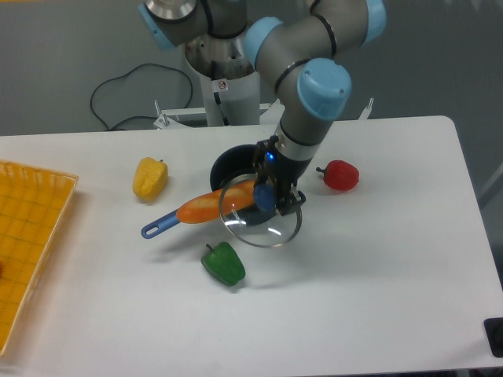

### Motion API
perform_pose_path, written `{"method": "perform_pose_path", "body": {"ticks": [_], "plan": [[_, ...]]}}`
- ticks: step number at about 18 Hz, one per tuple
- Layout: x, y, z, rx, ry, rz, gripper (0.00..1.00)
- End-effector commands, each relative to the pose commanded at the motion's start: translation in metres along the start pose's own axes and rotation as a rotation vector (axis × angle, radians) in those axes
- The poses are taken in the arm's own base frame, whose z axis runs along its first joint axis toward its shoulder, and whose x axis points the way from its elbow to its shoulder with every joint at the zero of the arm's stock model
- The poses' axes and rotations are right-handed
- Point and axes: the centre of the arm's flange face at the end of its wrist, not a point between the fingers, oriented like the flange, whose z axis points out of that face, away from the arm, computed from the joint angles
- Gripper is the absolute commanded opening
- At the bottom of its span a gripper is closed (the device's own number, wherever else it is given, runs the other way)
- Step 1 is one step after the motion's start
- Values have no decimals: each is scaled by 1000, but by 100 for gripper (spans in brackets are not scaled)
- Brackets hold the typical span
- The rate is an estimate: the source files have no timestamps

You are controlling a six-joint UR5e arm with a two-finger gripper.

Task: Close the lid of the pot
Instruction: 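Lower the glass lid onto the pot rim over the bread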

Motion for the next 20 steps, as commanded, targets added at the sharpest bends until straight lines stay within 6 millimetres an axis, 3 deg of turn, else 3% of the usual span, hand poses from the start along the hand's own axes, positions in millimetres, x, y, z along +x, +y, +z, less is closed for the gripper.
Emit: {"method": "perform_pose_path", "body": {"ticks": [4,10,20], "plan": [[25,7,-1,12,-1,42,34],[46,9,3,18,4,41,34],[60,8,16,31,32,72,34]]}}
